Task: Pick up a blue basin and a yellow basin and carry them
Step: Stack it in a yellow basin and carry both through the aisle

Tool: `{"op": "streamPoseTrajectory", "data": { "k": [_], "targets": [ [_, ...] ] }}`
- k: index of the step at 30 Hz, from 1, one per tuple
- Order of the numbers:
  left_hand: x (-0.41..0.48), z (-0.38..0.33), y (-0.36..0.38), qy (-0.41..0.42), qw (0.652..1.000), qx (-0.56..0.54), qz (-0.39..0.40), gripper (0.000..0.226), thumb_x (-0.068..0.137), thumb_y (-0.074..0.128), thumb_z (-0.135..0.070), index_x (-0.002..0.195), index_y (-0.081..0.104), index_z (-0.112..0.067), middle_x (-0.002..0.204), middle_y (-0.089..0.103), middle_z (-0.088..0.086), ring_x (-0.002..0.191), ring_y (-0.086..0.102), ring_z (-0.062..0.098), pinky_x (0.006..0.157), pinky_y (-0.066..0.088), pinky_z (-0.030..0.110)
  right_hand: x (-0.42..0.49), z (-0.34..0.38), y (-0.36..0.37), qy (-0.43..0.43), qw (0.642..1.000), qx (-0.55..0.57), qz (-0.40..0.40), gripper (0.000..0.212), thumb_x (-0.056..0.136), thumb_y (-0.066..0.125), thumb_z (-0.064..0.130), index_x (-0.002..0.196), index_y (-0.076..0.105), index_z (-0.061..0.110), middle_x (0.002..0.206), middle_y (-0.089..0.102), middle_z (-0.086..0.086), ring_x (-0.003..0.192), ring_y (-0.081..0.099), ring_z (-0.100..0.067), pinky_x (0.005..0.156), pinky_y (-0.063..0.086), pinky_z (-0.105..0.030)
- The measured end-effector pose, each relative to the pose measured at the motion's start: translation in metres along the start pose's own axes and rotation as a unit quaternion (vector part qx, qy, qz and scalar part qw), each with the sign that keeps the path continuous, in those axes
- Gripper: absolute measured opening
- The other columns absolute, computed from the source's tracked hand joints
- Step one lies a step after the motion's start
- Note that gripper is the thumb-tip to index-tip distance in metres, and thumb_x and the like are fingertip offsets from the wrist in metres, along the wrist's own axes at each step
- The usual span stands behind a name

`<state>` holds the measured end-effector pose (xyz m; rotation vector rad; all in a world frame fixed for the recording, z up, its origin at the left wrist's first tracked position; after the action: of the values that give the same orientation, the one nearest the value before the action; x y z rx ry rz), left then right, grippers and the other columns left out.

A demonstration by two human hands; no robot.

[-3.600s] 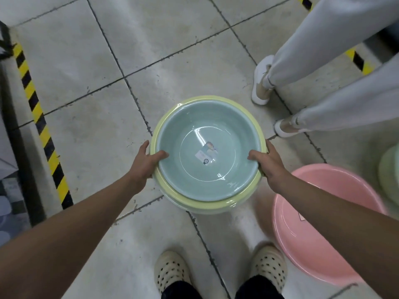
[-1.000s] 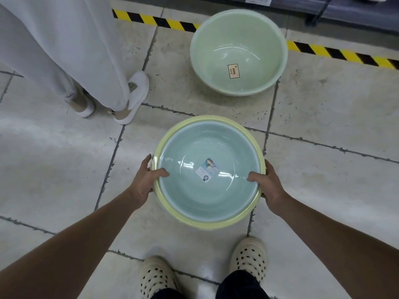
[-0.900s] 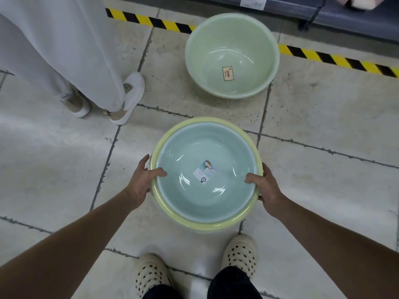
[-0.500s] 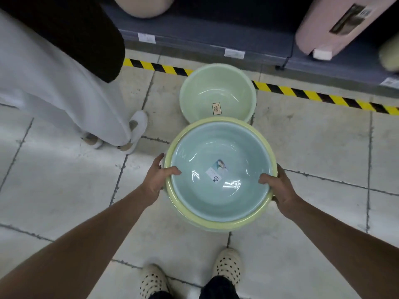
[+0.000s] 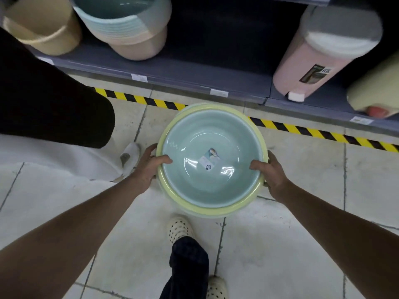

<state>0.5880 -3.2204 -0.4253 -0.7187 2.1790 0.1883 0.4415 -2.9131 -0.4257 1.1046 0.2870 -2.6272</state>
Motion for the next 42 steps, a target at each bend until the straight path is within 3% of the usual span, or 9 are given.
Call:
{"op": "streamPoseTrajectory", "data": {
  "k": [6,11,17,23,32,37,39,42],
  "targets": [
    [0.055,-0.034,0.012,0.011,1.000,-0.007,0.002,0.080,0.059,0.072,-0.017,0.135,0.054,-0.030,0.116,0.070,0.007,0.091,0.067,0.029,0.064,0.052,0.033,0.053,0.025,0.008,0.001,1.000,-0.002,-0.009,0.068,0.056,0.070,0.017,0.123,0.057,0.021,0.108,0.071,-0.006,0.088,0.069,-0.028,0.076,0.058,-0.043],
    [0.096,-0.040,0.019,-0.001,1.000,-0.017,-0.006,0.079,0.058,0.073,-0.016,0.133,0.054,-0.031,0.112,0.072,0.004,0.097,0.069,0.030,0.071,0.052,0.035,0.101,0.034,0.014,0.012,1.000,-0.015,-0.003,0.074,0.056,0.071,0.019,0.128,0.057,0.023,0.111,0.071,-0.004,0.091,0.069,-0.028,0.072,0.057,-0.039],
    [0.137,-0.032,0.029,-0.011,0.999,-0.039,-0.024,0.076,0.058,0.073,-0.015,0.130,0.055,-0.030,0.107,0.073,0.003,0.091,0.069,0.025,0.071,0.052,0.034,0.152,0.042,0.019,0.008,0.998,-0.050,0.024,0.070,0.057,0.072,0.021,0.125,0.057,0.026,0.107,0.071,-0.001,0.090,0.069,-0.027,0.073,0.057,-0.038],
    [0.181,-0.022,0.032,-0.015,0.997,-0.057,-0.057,0.077,0.055,0.074,-0.015,0.129,0.058,-0.030,0.105,0.073,0.000,0.094,0.069,0.027,0.078,0.054,0.038,0.198,0.041,0.031,0.014,0.998,-0.051,0.033,0.063,0.057,0.069,0.019,0.118,0.059,0.029,0.100,0.071,0.005,0.084,0.067,-0.019,0.062,0.049,-0.028],
    [0.242,-0.002,0.042,-0.014,0.998,-0.043,-0.042,0.079,0.056,0.073,-0.016,0.132,0.056,-0.026,0.116,0.071,0.005,0.099,0.068,0.029,0.076,0.053,0.038,0.260,0.013,0.036,0.020,0.998,-0.057,0.036,0.056,0.061,0.070,0.020,0.114,0.059,0.032,0.101,0.071,0.004,0.087,0.067,-0.023,0.067,0.051,-0.032],
    [0.271,0.024,0.040,-0.033,0.999,-0.023,-0.030,0.080,0.056,0.074,-0.019,0.133,0.052,-0.027,0.121,0.069,0.006,0.107,0.067,0.033,0.096,0.053,0.055,0.290,-0.013,0.041,0.012,0.998,-0.046,0.039,0.063,0.057,0.071,0.020,0.118,0.060,0.031,0.104,0.072,0.002,0.090,0.068,-0.024,0.069,0.052,-0.033],
    [0.277,0.036,0.038,-0.045,0.999,-0.011,-0.026,0.083,0.055,0.075,-0.021,0.134,0.051,-0.025,0.123,0.067,0.009,0.108,0.066,0.034,0.097,0.052,0.058,0.302,-0.027,0.043,0.004,0.998,-0.052,0.042,0.066,0.058,0.073,0.020,0.122,0.060,0.032,0.107,0.073,0.000,0.094,0.070,-0.026,0.075,0.056,-0.038],
    [0.275,0.053,0.041,-0.043,0.999,-0.006,-0.025,0.082,0.059,0.074,-0.019,0.135,0.044,-0.023,0.122,0.065,0.009,0.104,0.067,0.031,0.091,0.056,0.050,0.313,-0.046,0.042,-0.007,0.997,-0.063,0.049,0.068,0.062,0.075,0.016,0.126,0.060,0.032,0.106,0.074,-0.001,0.093,0.072,-0.025,0.073,0.056,-0.036]
  ]
}}
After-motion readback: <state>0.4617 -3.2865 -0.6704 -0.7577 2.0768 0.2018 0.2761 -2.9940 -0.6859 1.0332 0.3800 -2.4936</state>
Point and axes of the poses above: each hand's wrist, its own x-axis towards the middle knuckle, its own y-axis out of the palm, z = x × y, the point moved 3 cm from there along x, towards the middle knuckle
